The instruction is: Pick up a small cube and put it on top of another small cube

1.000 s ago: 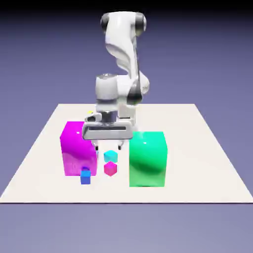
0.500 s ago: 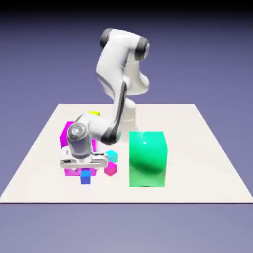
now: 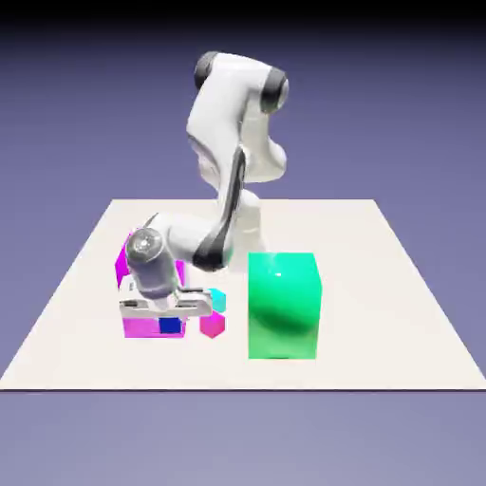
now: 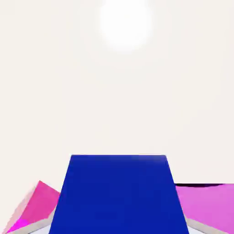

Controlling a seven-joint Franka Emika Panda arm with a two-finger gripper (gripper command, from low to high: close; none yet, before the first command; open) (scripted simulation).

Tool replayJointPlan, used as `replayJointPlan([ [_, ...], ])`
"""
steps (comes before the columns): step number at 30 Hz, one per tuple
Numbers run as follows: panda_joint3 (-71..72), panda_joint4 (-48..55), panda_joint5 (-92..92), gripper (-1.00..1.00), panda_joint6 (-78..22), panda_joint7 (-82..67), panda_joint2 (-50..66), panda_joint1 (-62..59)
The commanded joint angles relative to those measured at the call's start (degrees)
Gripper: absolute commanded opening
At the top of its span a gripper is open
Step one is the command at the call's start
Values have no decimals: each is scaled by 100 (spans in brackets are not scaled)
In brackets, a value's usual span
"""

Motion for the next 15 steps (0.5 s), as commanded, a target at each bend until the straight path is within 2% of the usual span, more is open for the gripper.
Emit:
replayJointPlan([
  [1,20,-39,23,-100,-150,135,-208,-39],
  [8,161,-313,307,-100,-1212,1029,-1661,-311],
  [15,542,-776,-341,-100,-2163,1937,-3115,-1180],
])
